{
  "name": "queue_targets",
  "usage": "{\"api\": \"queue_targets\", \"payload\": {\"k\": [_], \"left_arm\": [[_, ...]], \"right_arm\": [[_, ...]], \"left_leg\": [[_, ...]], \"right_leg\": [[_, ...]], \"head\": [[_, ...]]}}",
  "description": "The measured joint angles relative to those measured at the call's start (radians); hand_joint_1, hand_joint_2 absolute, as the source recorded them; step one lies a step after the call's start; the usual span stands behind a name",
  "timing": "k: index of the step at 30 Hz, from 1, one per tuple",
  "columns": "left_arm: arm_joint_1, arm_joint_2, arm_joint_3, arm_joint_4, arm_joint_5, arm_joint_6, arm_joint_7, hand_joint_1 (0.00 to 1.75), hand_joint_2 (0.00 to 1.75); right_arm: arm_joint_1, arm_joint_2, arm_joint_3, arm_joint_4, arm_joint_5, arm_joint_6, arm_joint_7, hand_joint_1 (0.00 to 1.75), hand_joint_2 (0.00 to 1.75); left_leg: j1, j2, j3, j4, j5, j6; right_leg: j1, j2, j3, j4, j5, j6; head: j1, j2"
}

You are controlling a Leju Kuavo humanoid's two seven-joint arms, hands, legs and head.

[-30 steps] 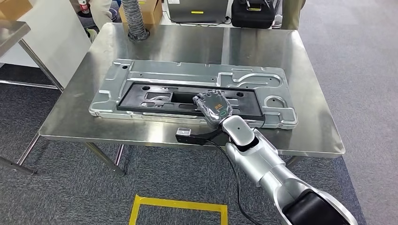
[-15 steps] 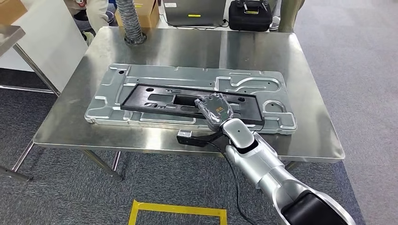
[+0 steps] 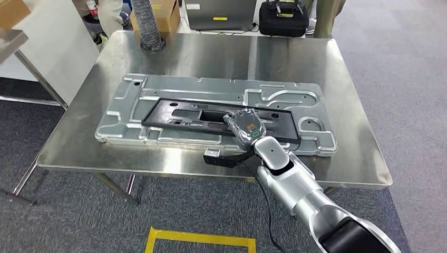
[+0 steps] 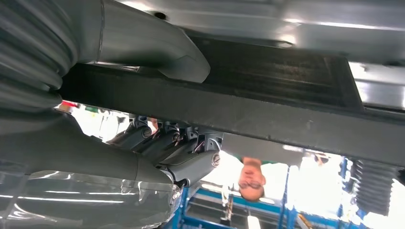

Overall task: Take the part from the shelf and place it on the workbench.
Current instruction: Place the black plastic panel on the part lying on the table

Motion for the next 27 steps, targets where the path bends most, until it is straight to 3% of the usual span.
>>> {"api": "queue_targets", "payload": {"k": [3, 6, 7, 8, 9, 11, 13, 18, 19, 21, 22, 23, 24, 25, 27], "left_arm": [[0.000, 0.000, 0.000, 0.000, 0.003, 0.001, -0.002, 0.00, 1.75], [0.000, 0.001, 0.000, 0.000, 0.006, 0.001, -0.006, 0.00, 1.75], [0.001, 0.001, 0.000, 0.000, 0.007, 0.001, -0.007, 0.00, 1.75], [0.001, 0.001, 0.000, 0.000, 0.008, 0.002, -0.007, 0.00, 1.75], [0.002, 0.001, 0.000, 0.000, 0.009, 0.002, -0.007, 0.00, 1.75], [0.002, 0.002, 0.000, 0.000, 0.010, 0.002, -0.008, 0.00, 1.75], [0.001, 0.003, 0.000, 0.000, 0.010, 0.002, -0.008, 0.00, 1.75], [0.001, 0.003, 0.000, 0.000, 0.010, 0.001, -0.010, 0.00, 1.75], [0.000, 0.003, 0.000, 0.000, 0.010, 0.000, -0.010, 0.00, 1.75], [-0.001, 0.003, 0.000, 0.000, 0.010, -0.001, -0.010, 0.00, 1.75], [-0.001, 0.003, 0.000, 0.000, 0.010, -0.001, -0.010, 0.00, 1.75], [0.000, 0.003, 0.001, 0.000, 0.010, 0.000, -0.010, 0.00, 1.75], [0.001, 0.003, 0.001, 0.000, 0.010, 0.000, -0.010, 0.00, 1.75], [0.001, 0.003, 0.001, 0.000, 0.010, 0.000, -0.010, 0.00, 1.75], [0.001, 0.003, 0.001, 0.000, 0.011, 0.000, -0.010, 0.00, 1.75]], "right_arm": [[-0.003, 0.000, 0.000, -0.002, 0.000, 0.004, -0.001, 1.43, 1.75], [-0.008, 0.002, -0.001, -0.002, -0.001, 0.008, -0.004, 1.43, 1.75], [-0.008, 0.003, -0.001, -0.002, -0.001, 0.010, -0.005, 1.43, 1.75], [-0.007, 0.003, -0.001, -0.001, -0.001, 0.010, -0.007, 1.43, 1.75], [-0.006, 0.004, -0.001, 0.000, -0.001, 0.011, -0.008, 1.43, 1.75], [-0.007, 0.006, -0.001, 0.001, -0.001, 0.011, -0.010, 1.43, 1.75], [-0.011, 0.007, -0.001, 0.001, -0.001, 0.011, -0.011, 1.43, 1.75], [-0.016, 0.008, -0.001, 0.000, -0.001, 0.011, -0.012, 1.43, 1.75], [-0.017, 0.008, -0.001, 0.000, -0.001, 0.011, -0.012, 1.43, 1.75], [-0.017, 0.008, -0.001, 0.000, -0.001, 0.011, -0.012, 1.43, 1.75], [-0.015, 0.007, -0.001, 0.001, -0.001, 0.011, -0.012, 1.43, 1.75], [-0.012, 0.007, -0.001, 0.001, -0.001, 0.011, -0.012, 1.43, 1.75], [-0.009, 0.007, -0.001, 0.001, -0.001, 0.011, -0.012, 1.43, 1.75], [-0.008, 0.007, -0.001, 0.001, -0.001, 0.011, -0.012, 1.43, 1.75], [-0.010, 0.007, -0.001, 0.001, -0.001, 0.011, -0.012, 1.43, 1.75]], "left_leg": [[0.000, 0.002, -0.007, 0.027, -0.023, -0.016], [0.003, 0.003, -0.096, 0.210, -0.104, -0.025], [0.003, 0.003, -0.130, 0.270, -0.120, -0.027], [0.003, 0.003, -0.149, 0.294, -0.116, -0.028], [0.003, 0.003, -0.146, 0.275, -0.090, -0.028], [0.003, 0.003, -0.095, 0.145, -0.007, -0.023], [0.000, 0.003, -0.044, 0.033, 0.037, -0.014], [0.002, 0.001, -0.026, -0.002, 0.032, 0.012], [0.004, 0.002, -0.023, -0.005, 0.032, 0.017], [0.004, 0.002, -0.021, -0.005, 0.029, 0.024], [0.004, 0.002, -0.020, -0.005, 0.027, 0.026], [0.004, 0.001, -0.018, -0.004, 0.024, 0.026], [0.004, 0.000, -0.014, -0.004, 0.021, 0.025], [0.004, -0.001, -0.009, -0.003, 0.016, 0.024], [0.003, -0.002, 0.004, -0.002, 0.006, 0.018]], "right_leg": [[-0.008, 0.000, 0.012, -0.011, -0.001, -0.014], [-0.010, -0.002, 0.024, -0.014, -0.008, -0.025], [-0.009, -0.002, 0.027, -0.014, -0.011, -0.026], [-0.008, -0.001, 0.031, -0.013, -0.014, -0.027], [-0.008, -0.001, 0.036, -0.013, -0.019, -0.026], [-0.008, 0.001, 0.050, -0.011, -0.029, -0.022], [-0.004, 0.002, 0.057, -0.008, -0.038, -0.014], [-0.003, 0.000, 0.050, 0.014, -0.062, 0.010], [-0.004, 0.000, 0.033, 0.053, -0.083, 0.015], [-0.009, -0.001, -0.037, 0.186, -0.142, 0.023], [-0.011, -0.001, -0.076, 0.253, -0.162, 0.026], [-0.012, -0.001, -0.103, 0.291, -0.164, 0.027], [-0.013, -0.001, -0.112, 0.291, -0.144, 0.027], [-0.014, -0.001, -0.100, 0.248, -0.106, 0.025], [-0.012, -0.001, -0.042, 0.105, -0.023, 0.017]], "head": [[-0.001, 0.000], [-0.004, 0.000], [-0.004, 0.000], [-0.004, 0.000], [-0.004, 0.000], [-0.004, 0.000], [-0.004, 0.000], [0.000, 0.000], [0.001, 0.000], [0.004, 0.000], [0.004, 0.000], [0.004, 0.000], [0.004, 0.000], [0.004, 0.000], [0.004, 0.000]]}}
